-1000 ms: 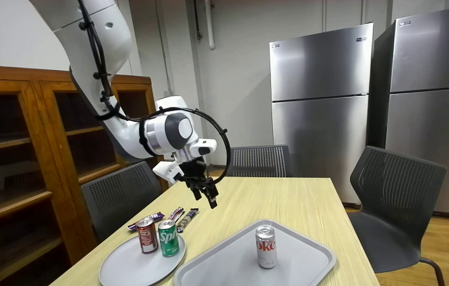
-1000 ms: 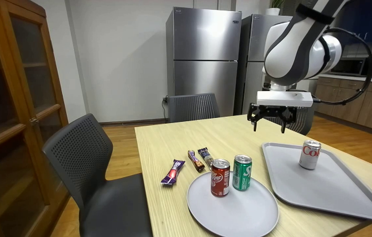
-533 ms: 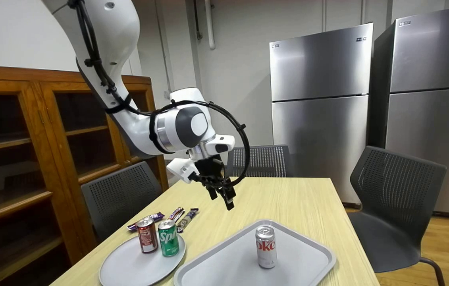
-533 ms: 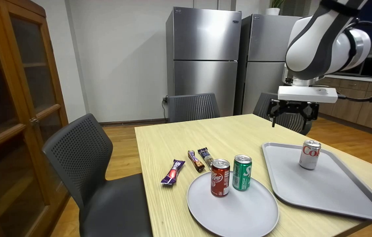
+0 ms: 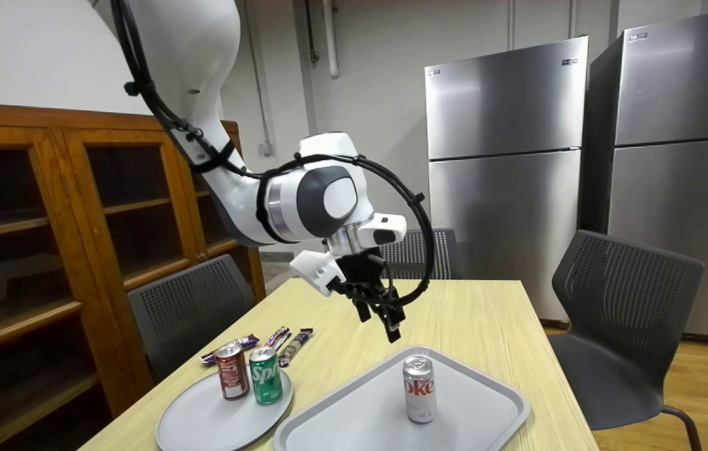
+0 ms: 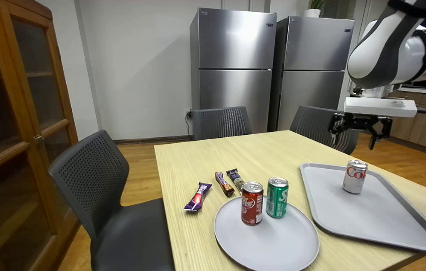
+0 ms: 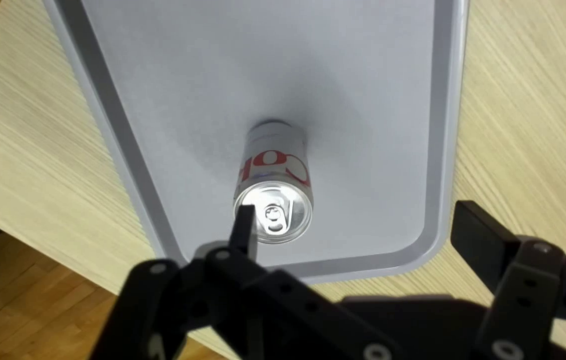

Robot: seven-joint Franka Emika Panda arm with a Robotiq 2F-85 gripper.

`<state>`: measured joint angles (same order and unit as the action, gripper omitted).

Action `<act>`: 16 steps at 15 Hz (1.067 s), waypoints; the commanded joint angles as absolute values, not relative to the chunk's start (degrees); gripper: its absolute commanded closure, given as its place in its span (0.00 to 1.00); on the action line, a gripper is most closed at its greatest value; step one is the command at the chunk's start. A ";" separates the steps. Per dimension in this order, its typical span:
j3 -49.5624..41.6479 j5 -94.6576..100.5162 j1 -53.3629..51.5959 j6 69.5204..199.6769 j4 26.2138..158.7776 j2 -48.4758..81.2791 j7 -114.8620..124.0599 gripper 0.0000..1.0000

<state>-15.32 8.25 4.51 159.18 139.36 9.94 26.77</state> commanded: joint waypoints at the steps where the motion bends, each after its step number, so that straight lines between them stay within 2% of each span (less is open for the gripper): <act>1: -15.61 6.06 6.58 159.18 139.37 9.78 23.55 0.00; 16: -16.85 2.54 6.48 157.67 130.50 20.59 24.78 0.00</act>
